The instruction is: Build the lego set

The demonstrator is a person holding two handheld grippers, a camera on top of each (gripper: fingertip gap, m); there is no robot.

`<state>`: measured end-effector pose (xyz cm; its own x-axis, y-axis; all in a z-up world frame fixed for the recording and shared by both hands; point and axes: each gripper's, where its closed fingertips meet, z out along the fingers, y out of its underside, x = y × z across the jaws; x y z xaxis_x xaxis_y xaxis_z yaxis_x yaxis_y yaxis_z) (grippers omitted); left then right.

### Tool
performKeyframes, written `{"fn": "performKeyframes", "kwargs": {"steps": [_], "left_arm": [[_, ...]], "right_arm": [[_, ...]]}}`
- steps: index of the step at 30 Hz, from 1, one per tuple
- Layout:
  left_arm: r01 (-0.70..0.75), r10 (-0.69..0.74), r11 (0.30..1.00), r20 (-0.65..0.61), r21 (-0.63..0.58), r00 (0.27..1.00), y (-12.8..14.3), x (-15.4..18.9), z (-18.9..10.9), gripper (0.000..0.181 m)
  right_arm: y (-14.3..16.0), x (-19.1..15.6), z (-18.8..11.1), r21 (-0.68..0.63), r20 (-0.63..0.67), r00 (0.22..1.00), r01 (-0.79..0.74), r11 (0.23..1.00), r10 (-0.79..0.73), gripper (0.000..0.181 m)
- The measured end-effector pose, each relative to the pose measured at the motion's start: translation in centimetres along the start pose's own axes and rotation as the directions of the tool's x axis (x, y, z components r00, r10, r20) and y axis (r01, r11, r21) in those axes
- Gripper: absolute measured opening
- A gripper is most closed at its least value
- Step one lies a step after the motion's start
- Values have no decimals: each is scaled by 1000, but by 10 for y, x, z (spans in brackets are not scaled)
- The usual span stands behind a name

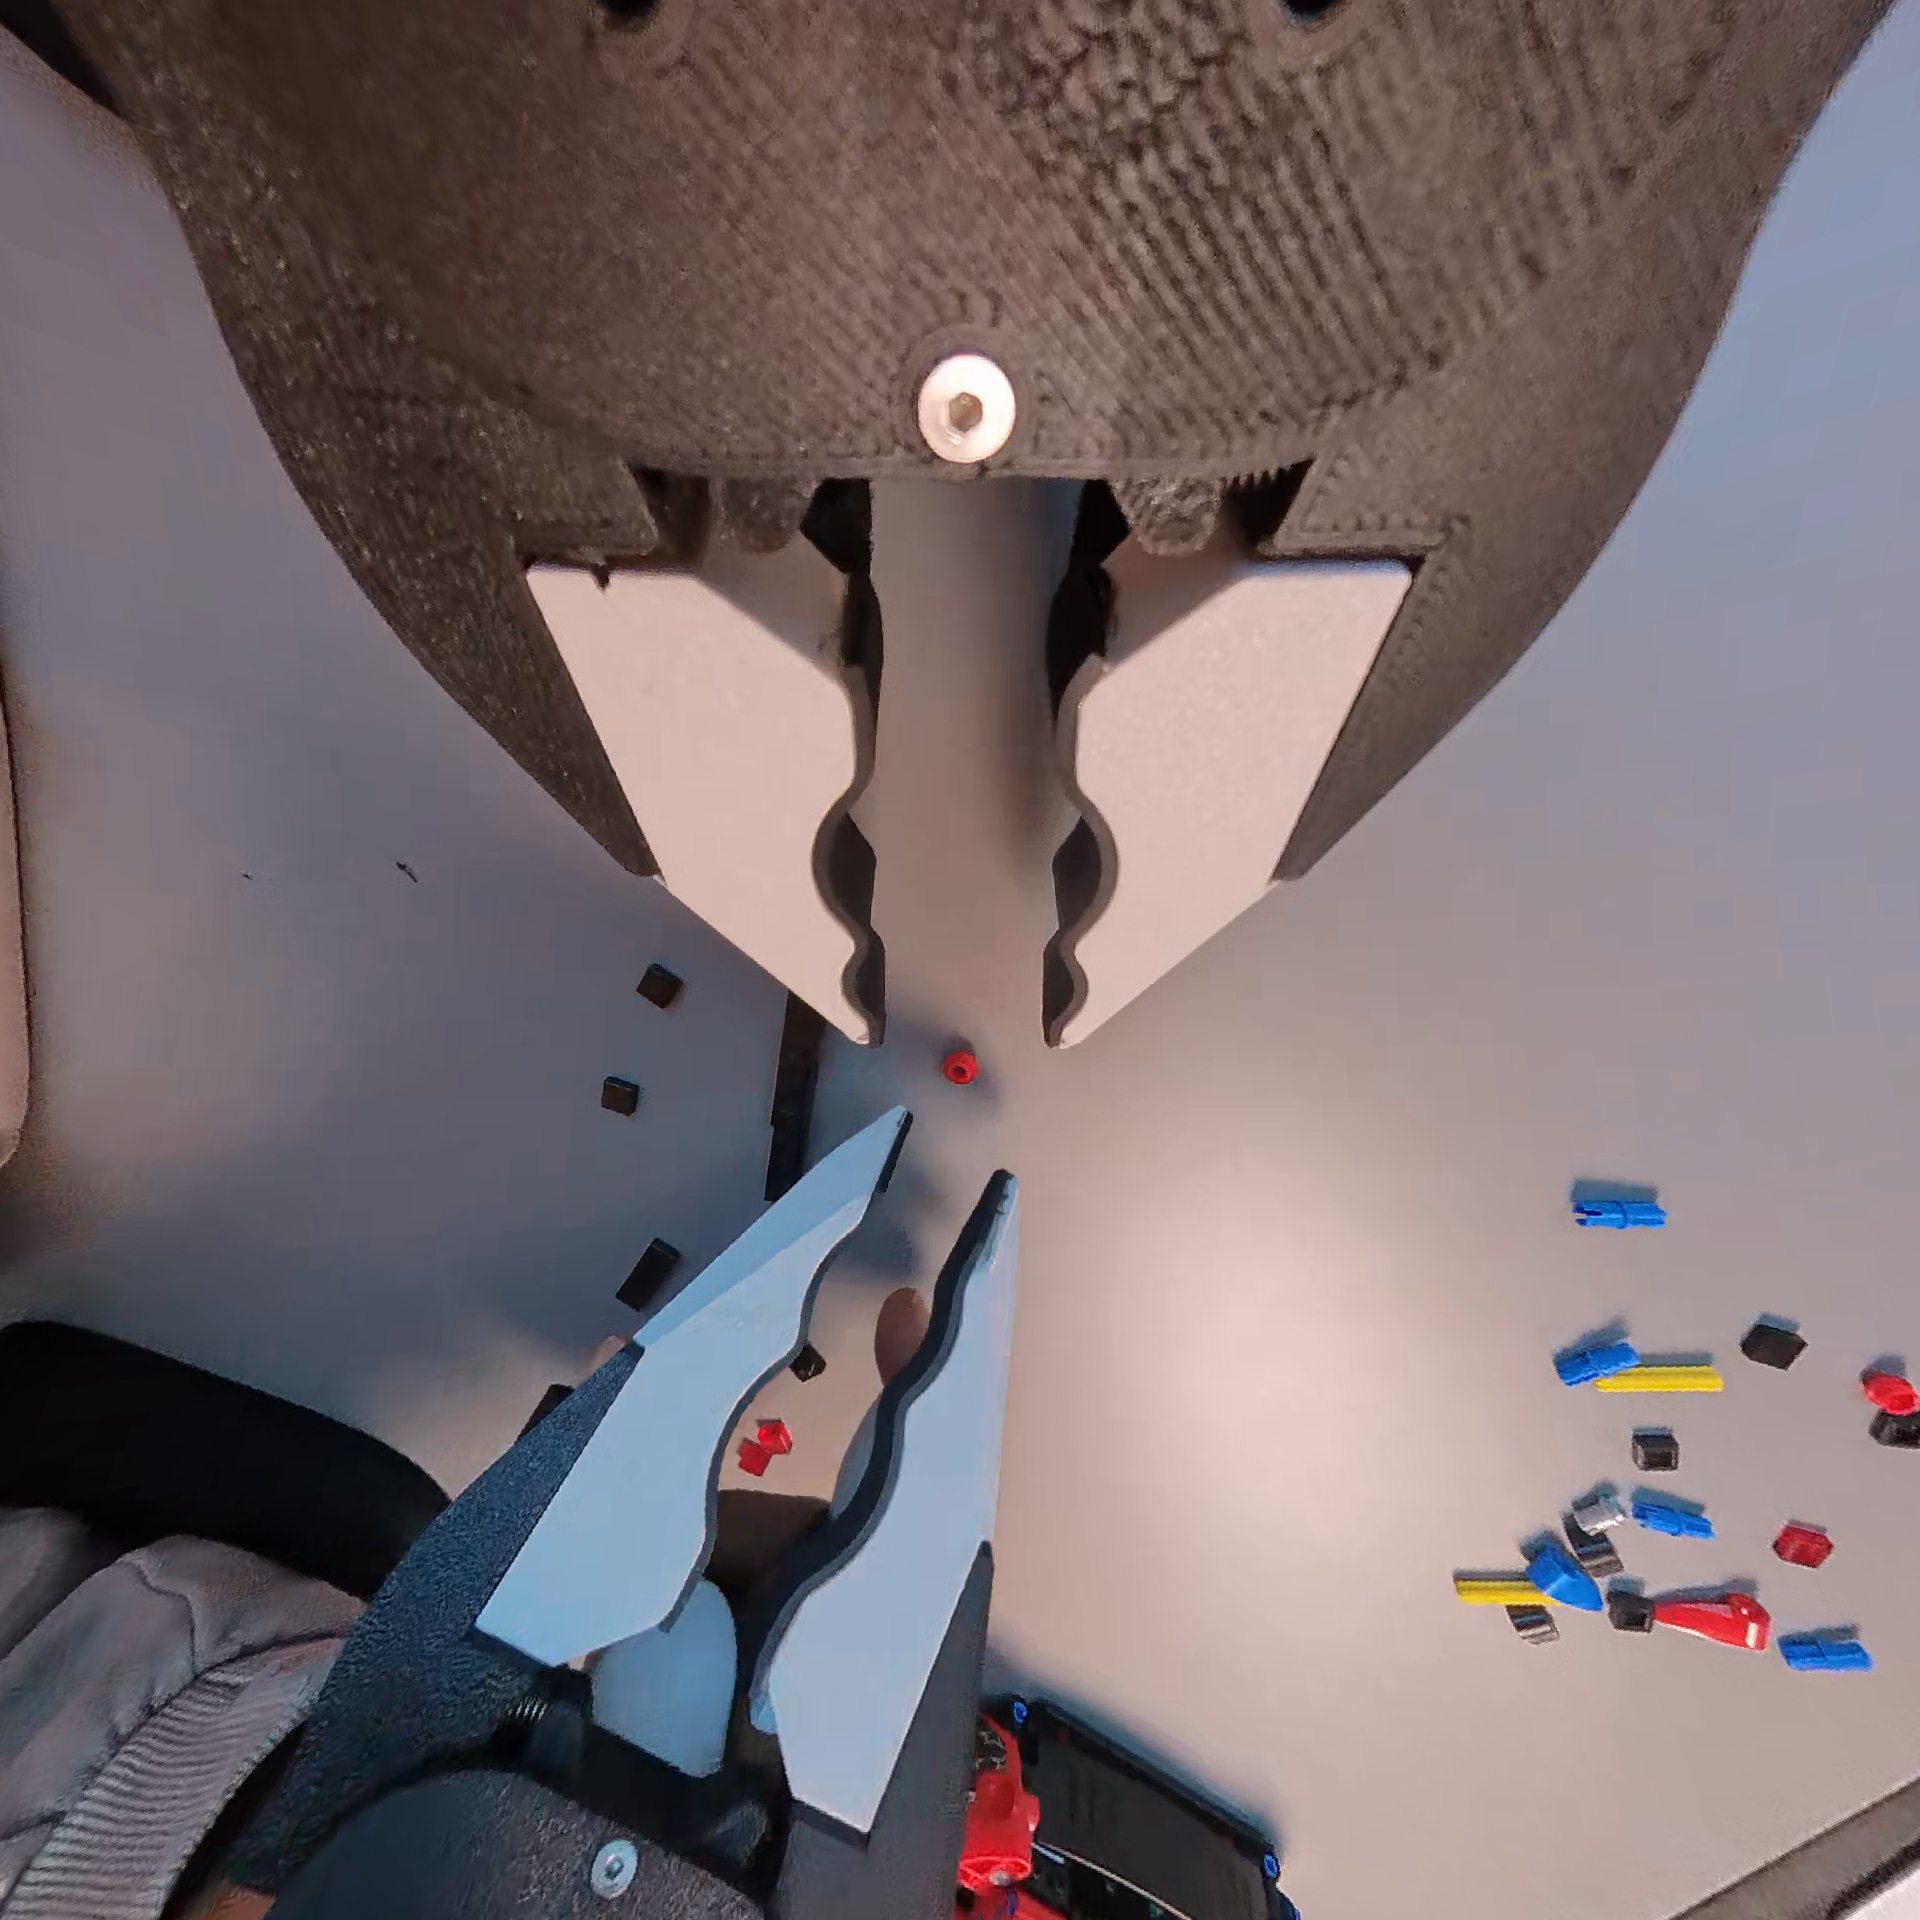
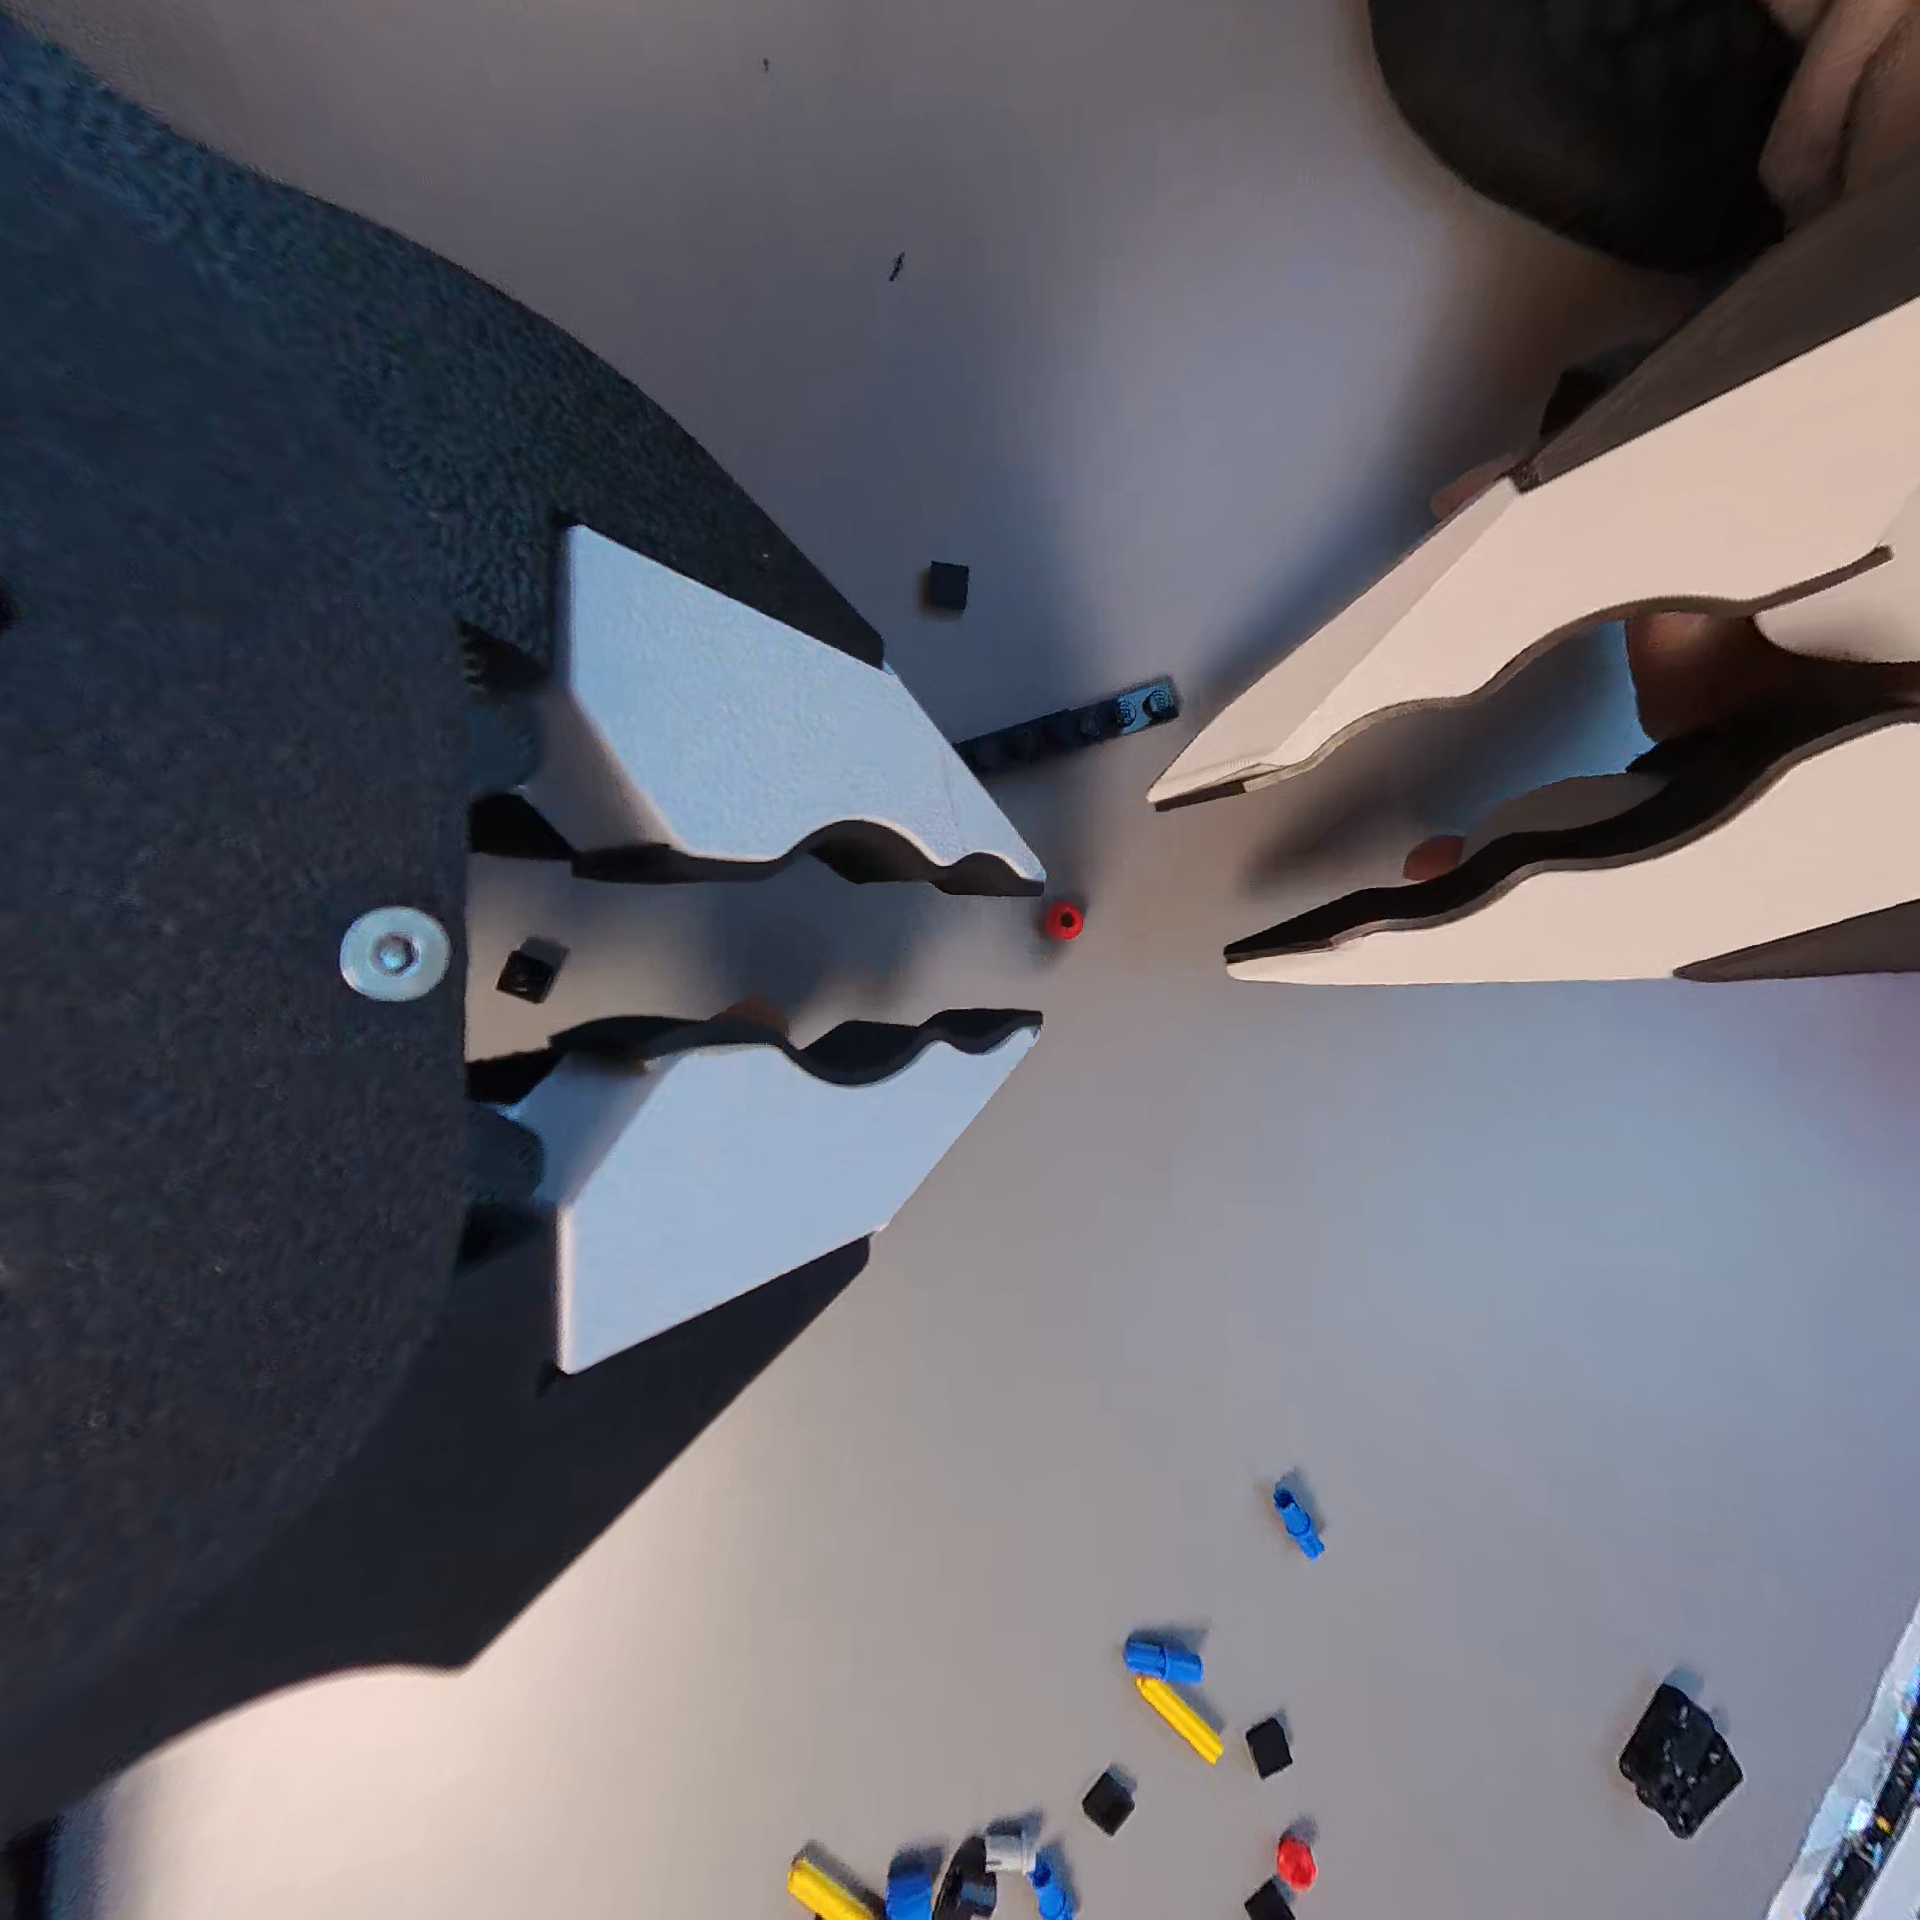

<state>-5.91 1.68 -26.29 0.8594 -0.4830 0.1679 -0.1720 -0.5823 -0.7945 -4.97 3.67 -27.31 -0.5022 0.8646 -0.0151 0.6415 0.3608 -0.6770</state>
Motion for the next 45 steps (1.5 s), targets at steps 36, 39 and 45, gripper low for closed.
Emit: {"fn": "performKeyframes", "kwargs": {"steps": [36,39,45], "left_arm": [[-93,94,995,26,-34,995,9,6,4,37],[-97,98,995,23,-39,995,10,7,4,37],[-101,102,994,20,-40,995,10,8,3,37]], "right_arm": [[1,-8,10,-96,87,992,101,990,-93,12],[-3,-9,12,-88,94,991,105,991,-97,12],[-1,-9,17,-106,95,991,109,988,-99,6]]}}
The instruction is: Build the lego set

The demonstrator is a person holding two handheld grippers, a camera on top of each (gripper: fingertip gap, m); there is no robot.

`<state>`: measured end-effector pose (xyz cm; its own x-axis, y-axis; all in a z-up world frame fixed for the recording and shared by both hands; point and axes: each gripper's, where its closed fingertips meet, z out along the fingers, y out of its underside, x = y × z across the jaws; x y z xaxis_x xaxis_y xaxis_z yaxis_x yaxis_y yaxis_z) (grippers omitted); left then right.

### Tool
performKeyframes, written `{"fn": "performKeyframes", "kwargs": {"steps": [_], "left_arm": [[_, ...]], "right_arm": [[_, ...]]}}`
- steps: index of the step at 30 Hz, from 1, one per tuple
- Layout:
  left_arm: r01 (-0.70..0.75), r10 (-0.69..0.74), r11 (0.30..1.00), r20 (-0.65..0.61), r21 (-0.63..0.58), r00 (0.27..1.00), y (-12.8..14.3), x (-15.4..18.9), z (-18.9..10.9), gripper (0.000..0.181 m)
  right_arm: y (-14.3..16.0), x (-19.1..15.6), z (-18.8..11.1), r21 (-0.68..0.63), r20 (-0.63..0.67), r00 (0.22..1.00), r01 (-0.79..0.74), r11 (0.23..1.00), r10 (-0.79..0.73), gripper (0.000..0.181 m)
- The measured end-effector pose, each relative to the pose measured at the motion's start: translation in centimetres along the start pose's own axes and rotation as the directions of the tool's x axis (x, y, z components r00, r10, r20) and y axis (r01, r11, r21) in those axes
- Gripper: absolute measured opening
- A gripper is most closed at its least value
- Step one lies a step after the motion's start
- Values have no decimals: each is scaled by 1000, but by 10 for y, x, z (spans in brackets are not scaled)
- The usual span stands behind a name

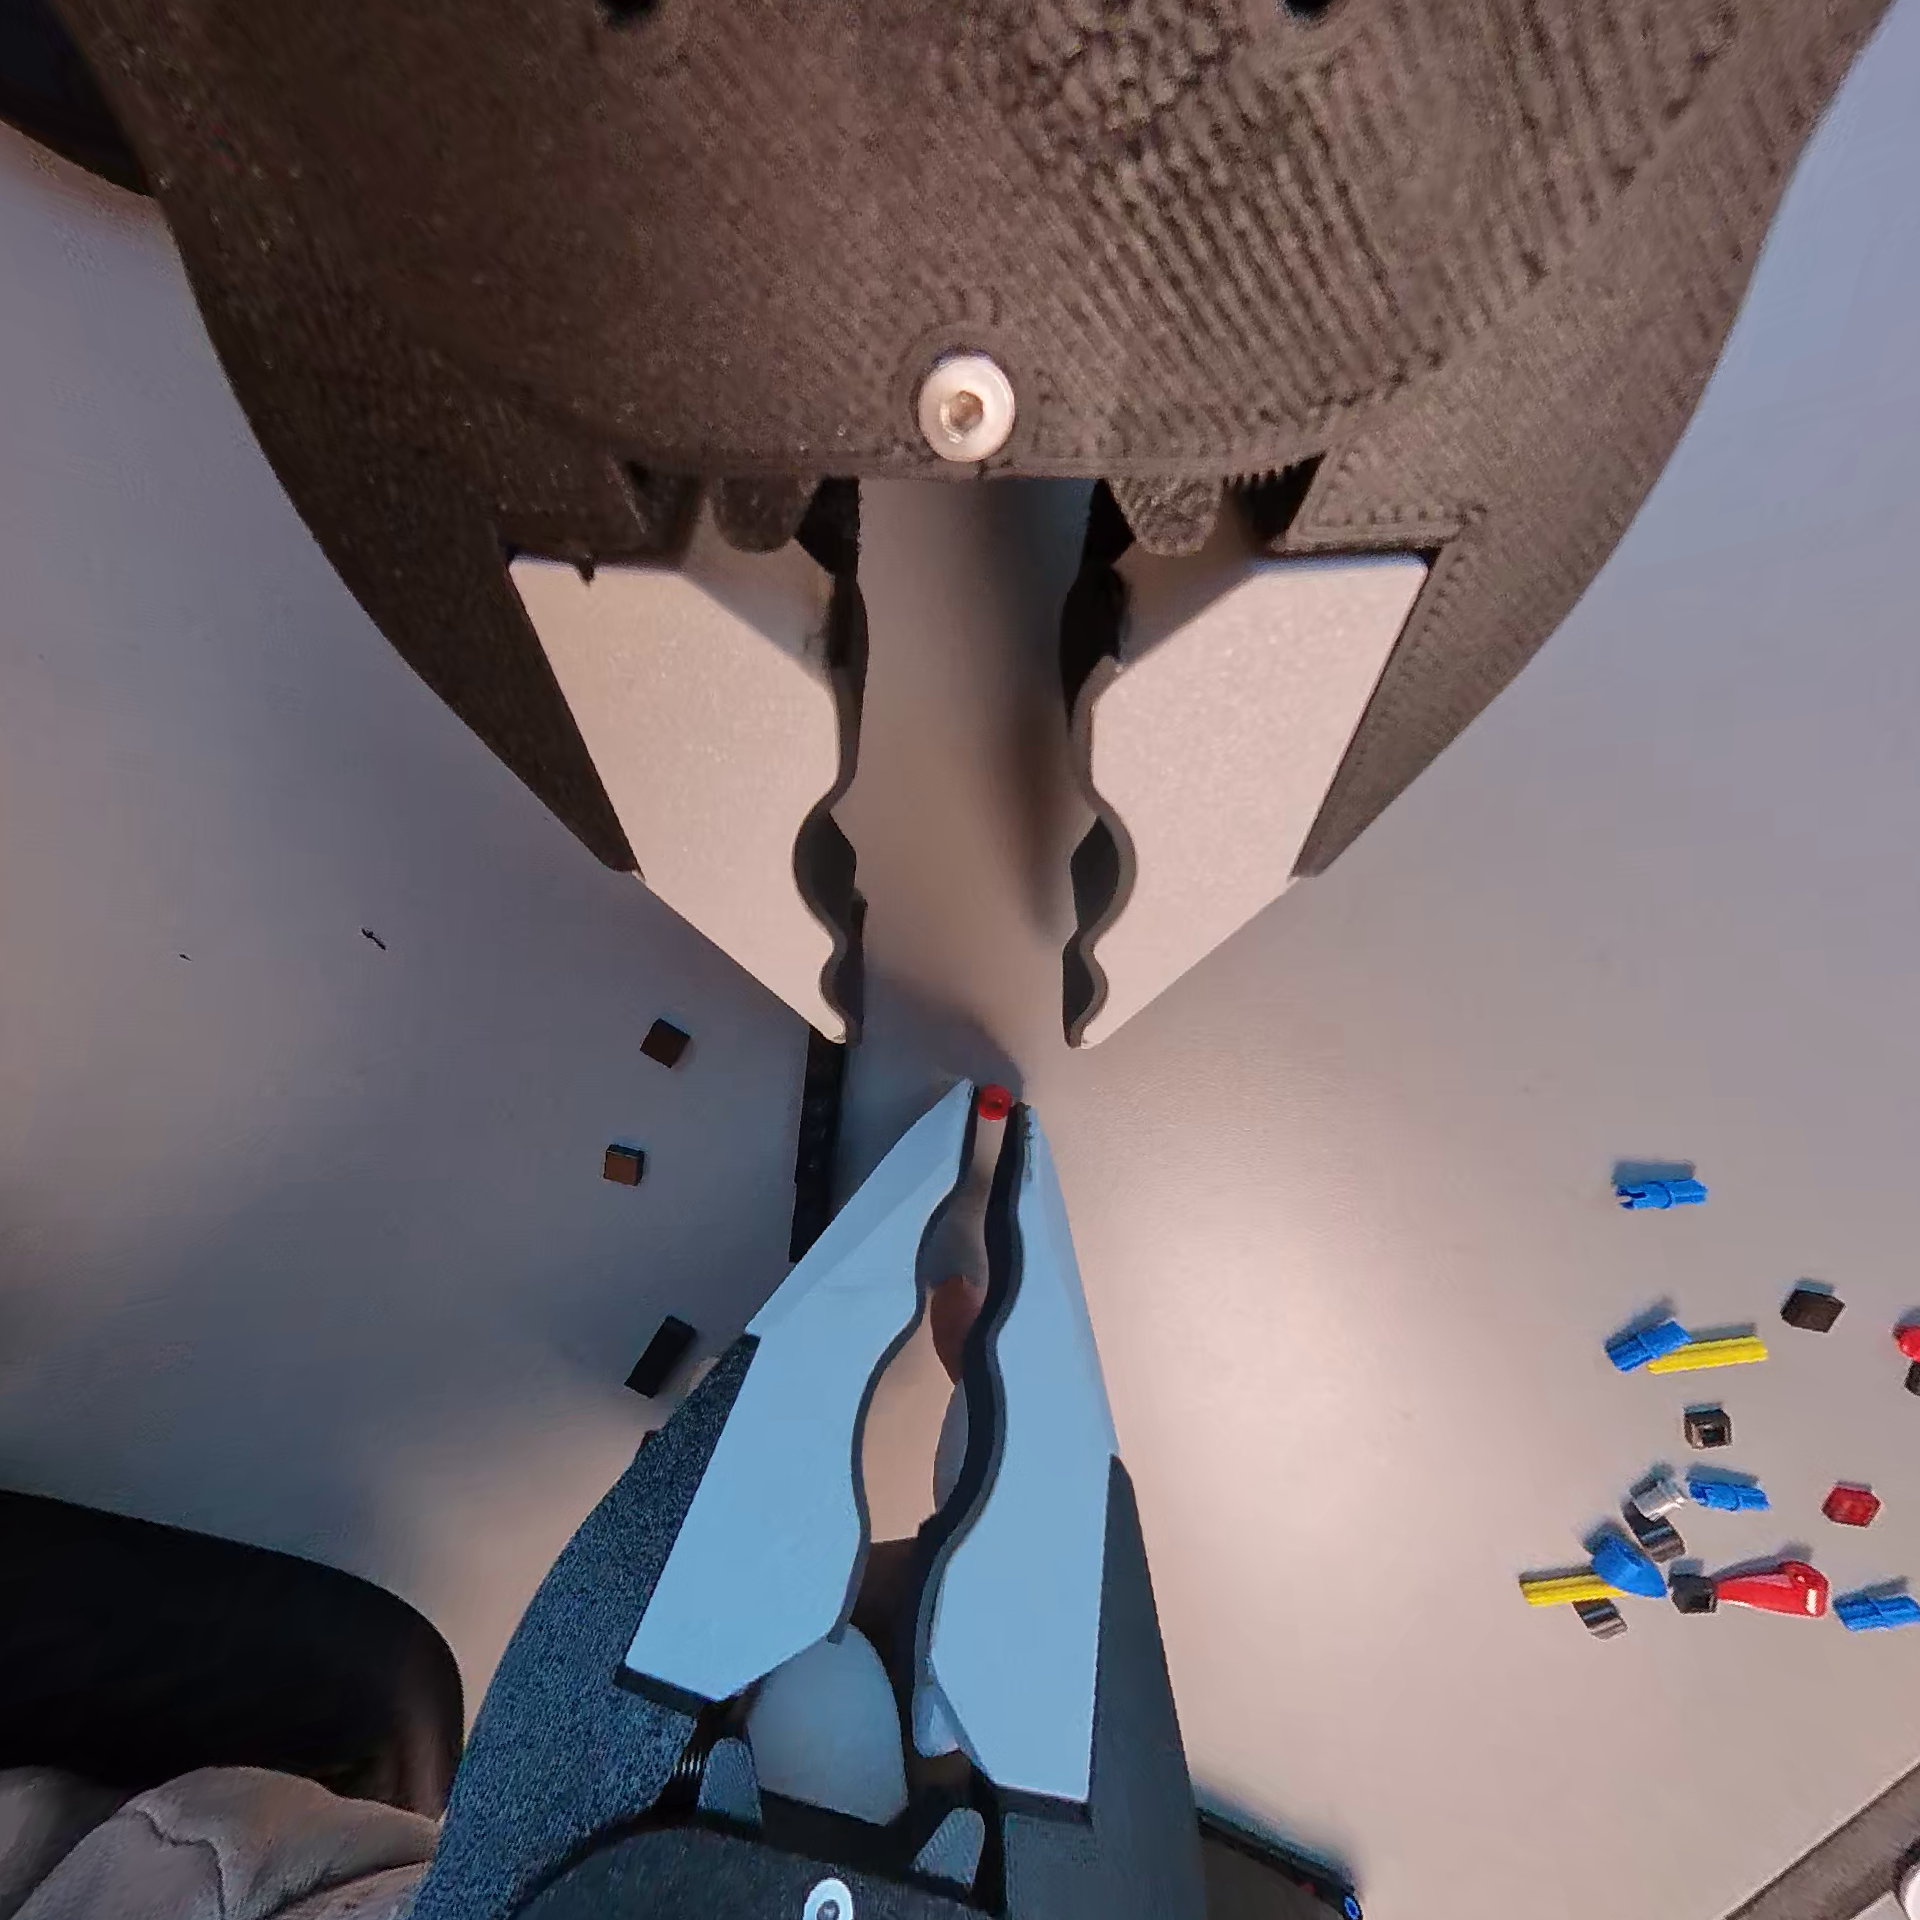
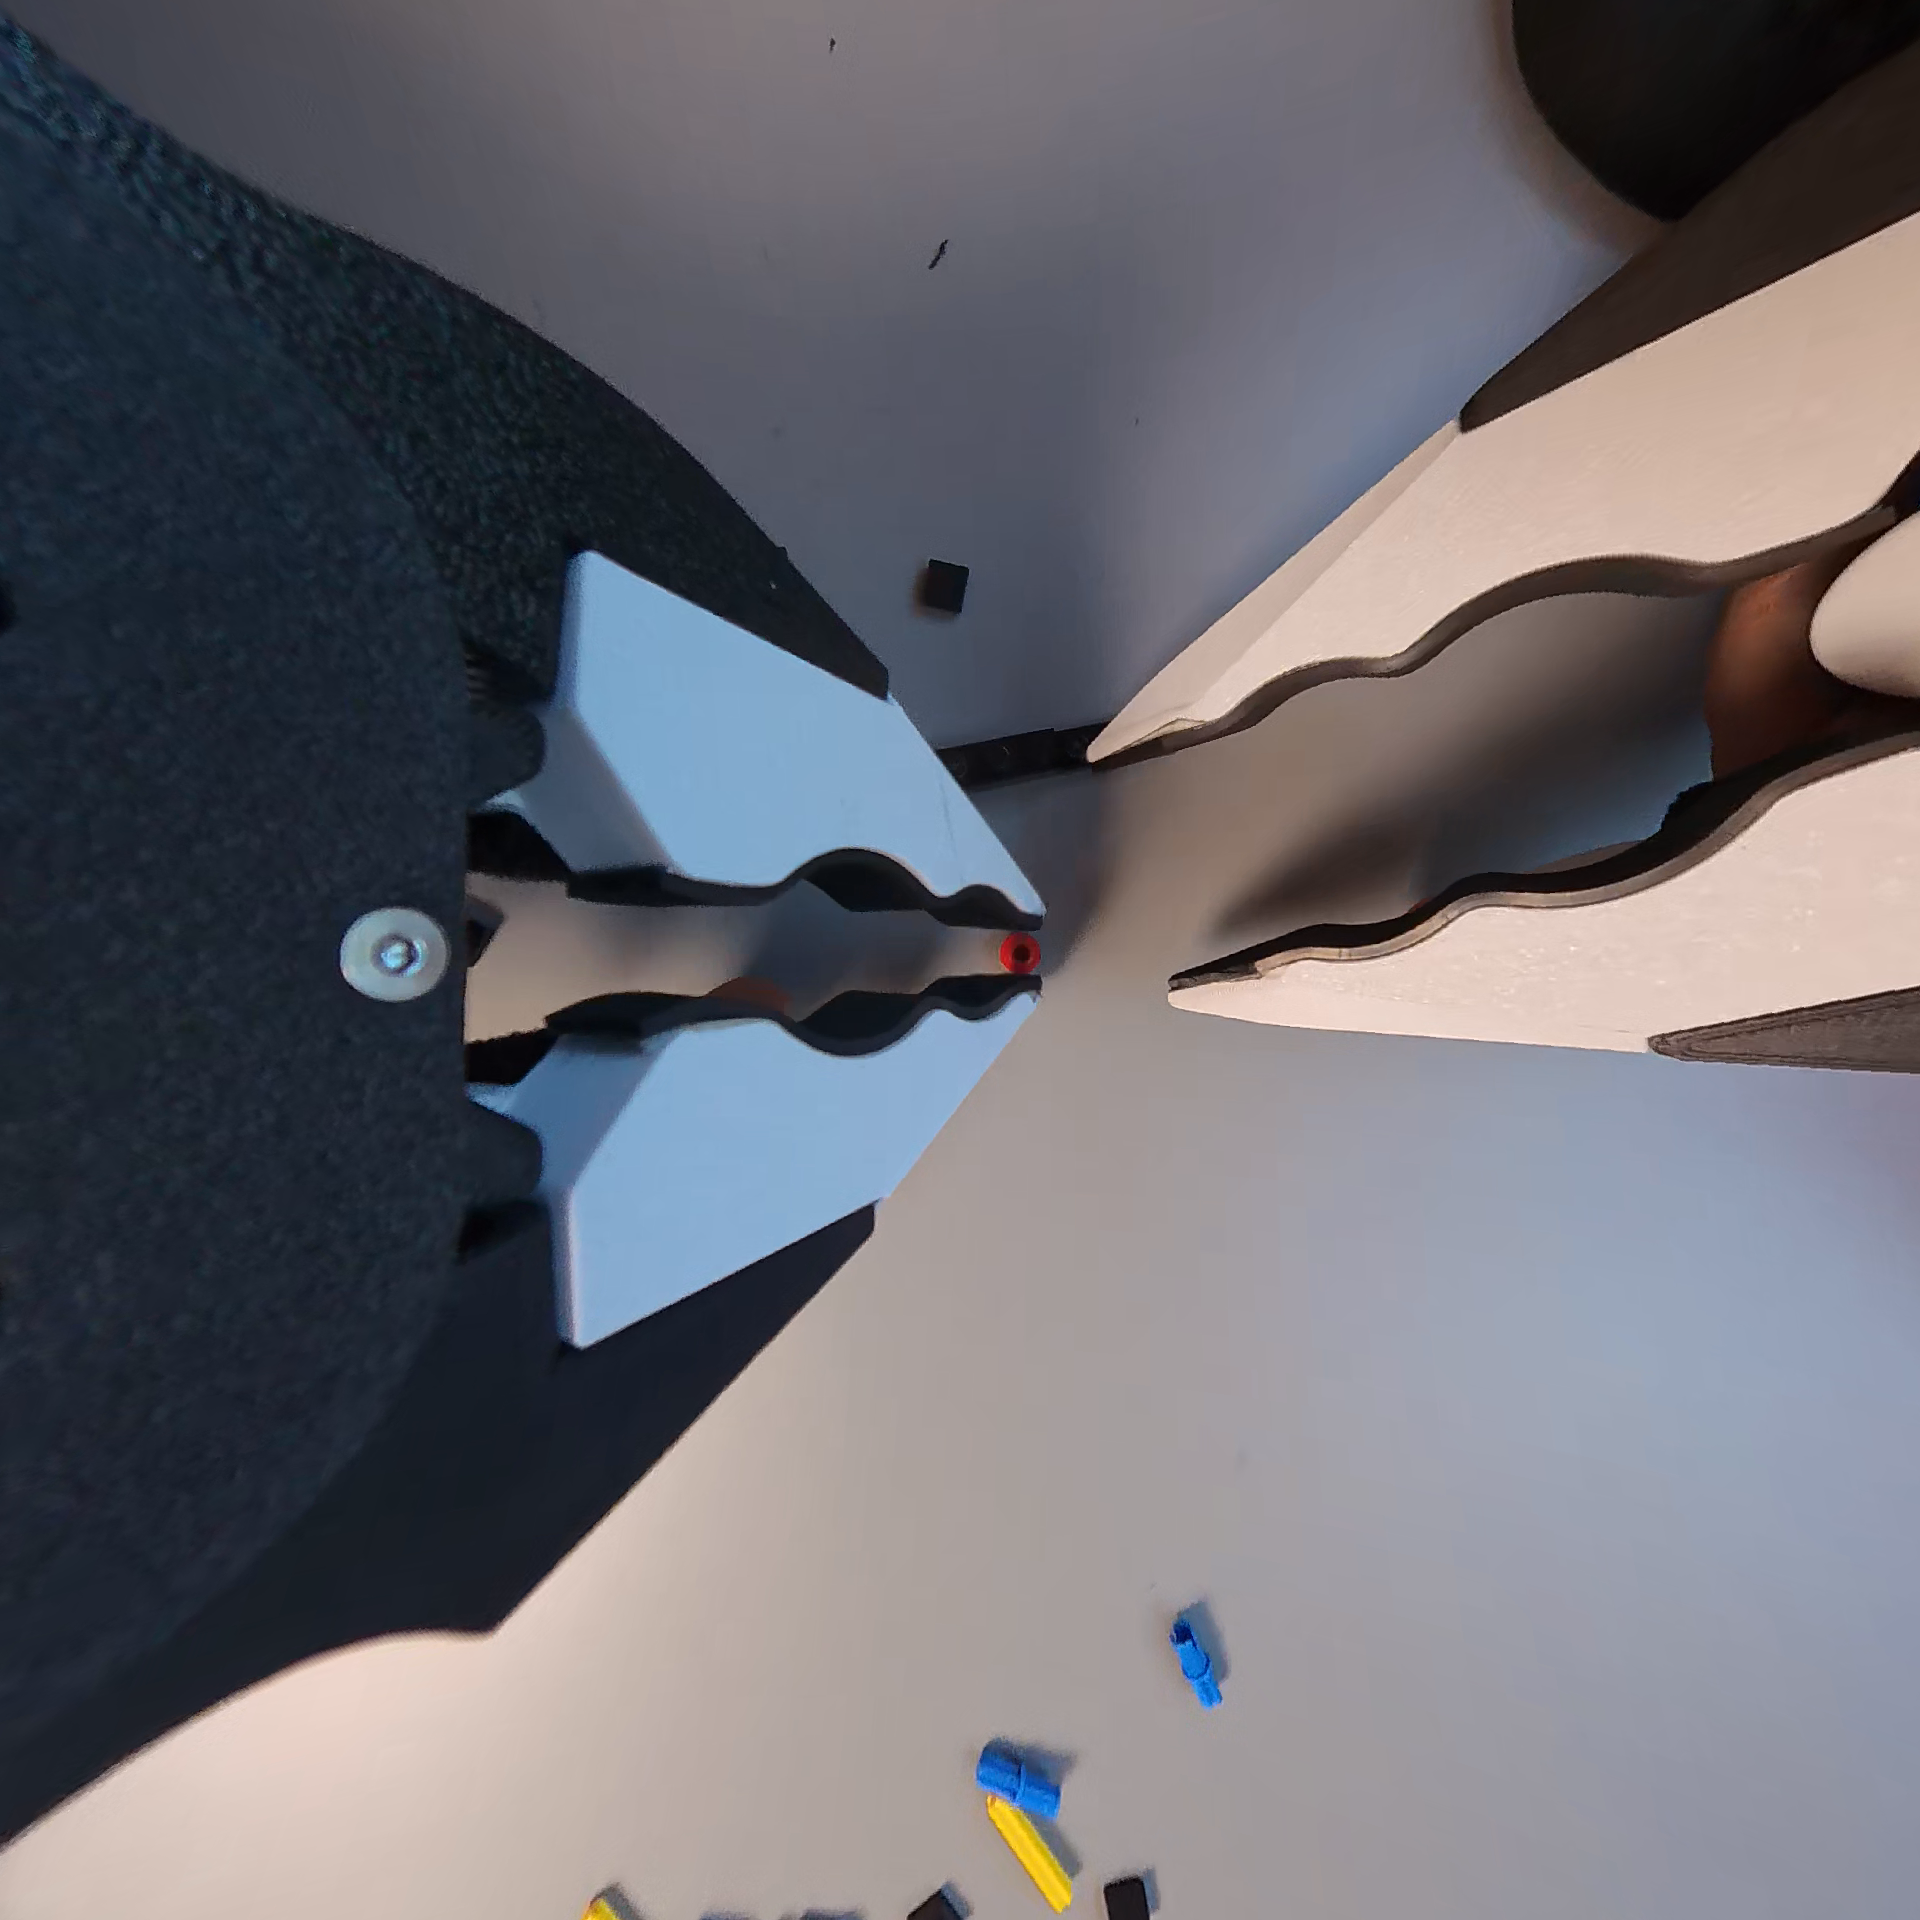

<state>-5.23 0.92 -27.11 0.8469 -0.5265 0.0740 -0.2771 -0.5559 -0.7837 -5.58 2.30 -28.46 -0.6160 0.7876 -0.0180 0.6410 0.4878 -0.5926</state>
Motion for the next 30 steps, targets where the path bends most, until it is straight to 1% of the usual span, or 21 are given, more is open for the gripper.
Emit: {"fn": "performKeyframes", "kwargs": {"steps": [5,9,12,14,17,24,28,30], "left_arm": [[-3,3,1000,-12,-1,1000,0,3,1,36],[-18,17,1000,-40,-11,999,1,10,4,37],[-48,44,998,-80,-41,996,6,19,8,35],[-70,65,996,-92,-51,994,7,23,10,32],[-89,83,994,-91,-57,992,8,25,12,28],[-146,139,986,-83,-85,987,10,29,13,18],[-161,153,983,-86,-86,984,9,32,15,6],[-171,163,981,-84,-91,983,9,32,15,6]], "right_arm": [[-2,-1,-6,26,19,1000,-25,999,25,5],[4,0,-39,56,21,1000,-21,998,20,4],[20,-14,-50,31,46,999,23,999,-25,5],[28,-25,-46,11,57,997,43,999,-43,4],[38,-29,-38,-26,35,998,61,998,-60,5],[39,-27,-33,-33,28,999,46,998,-45,4],[40,-27,-33,-55,30,998,48,997,-46,5],[40,-27,-33,-73,30,998,59,996,-57,4]]}}
